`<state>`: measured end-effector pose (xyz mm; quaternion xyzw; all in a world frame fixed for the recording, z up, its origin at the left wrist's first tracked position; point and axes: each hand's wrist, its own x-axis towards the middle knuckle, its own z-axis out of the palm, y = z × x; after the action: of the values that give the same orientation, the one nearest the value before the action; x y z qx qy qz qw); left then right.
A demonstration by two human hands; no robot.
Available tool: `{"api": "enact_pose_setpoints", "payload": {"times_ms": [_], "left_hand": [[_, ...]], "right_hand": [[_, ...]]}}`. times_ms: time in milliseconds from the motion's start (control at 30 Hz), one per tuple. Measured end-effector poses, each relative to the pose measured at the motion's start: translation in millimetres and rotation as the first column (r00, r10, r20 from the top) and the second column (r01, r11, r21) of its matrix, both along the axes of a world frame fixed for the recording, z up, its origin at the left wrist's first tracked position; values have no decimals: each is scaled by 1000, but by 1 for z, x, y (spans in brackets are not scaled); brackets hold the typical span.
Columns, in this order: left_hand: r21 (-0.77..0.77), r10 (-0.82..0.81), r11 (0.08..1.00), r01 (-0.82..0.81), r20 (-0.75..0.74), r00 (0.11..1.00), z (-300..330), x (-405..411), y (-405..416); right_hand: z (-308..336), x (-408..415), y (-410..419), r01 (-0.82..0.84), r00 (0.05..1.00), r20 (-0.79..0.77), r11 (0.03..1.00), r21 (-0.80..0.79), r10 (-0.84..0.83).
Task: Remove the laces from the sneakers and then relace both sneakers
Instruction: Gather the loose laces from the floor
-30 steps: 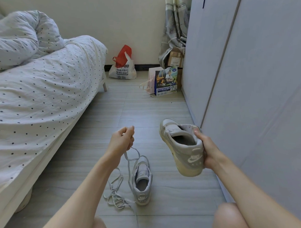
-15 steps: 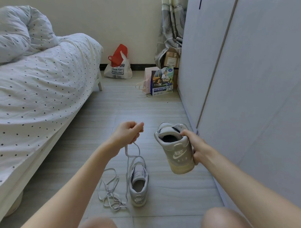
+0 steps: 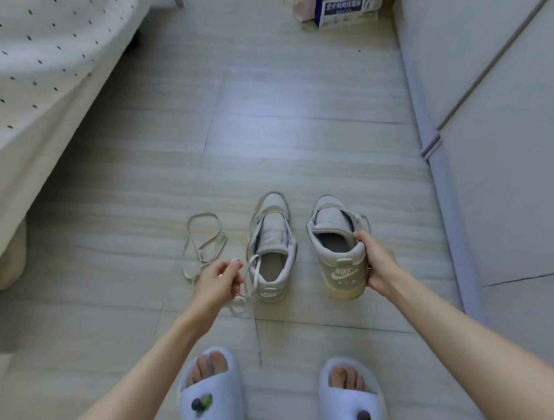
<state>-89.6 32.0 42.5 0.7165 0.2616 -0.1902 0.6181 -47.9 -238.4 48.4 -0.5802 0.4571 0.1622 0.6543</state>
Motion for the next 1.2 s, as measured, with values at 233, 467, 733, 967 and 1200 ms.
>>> {"api": "enact_pose_setpoints", "payload": {"times_ms": [233,467,733,967,1200], "left_hand": [[83,24,996,-26,29,999,-57,-35,-5],[571,-520,695,437,-19,854,-80,-59,5],[710,-737,145,690,-388,554,-101,-62,0],[870,-909,237,432,42,415,-93,-71,7],[251,-244,946,206,130,961,-46,-66,36]], "right_hand": [[-60,-5,6,-122,992,-8,992,23,123],[-37,-27,24,-440,822,-8,627,-643,569],[-18,-21,74,-456,-130,-270,-299,-838,954],[-36,-19,90,-406,-281,-429,-512,-757,858],[-26,-19,93,-458,-257,-401,-476,-750,879]]}}
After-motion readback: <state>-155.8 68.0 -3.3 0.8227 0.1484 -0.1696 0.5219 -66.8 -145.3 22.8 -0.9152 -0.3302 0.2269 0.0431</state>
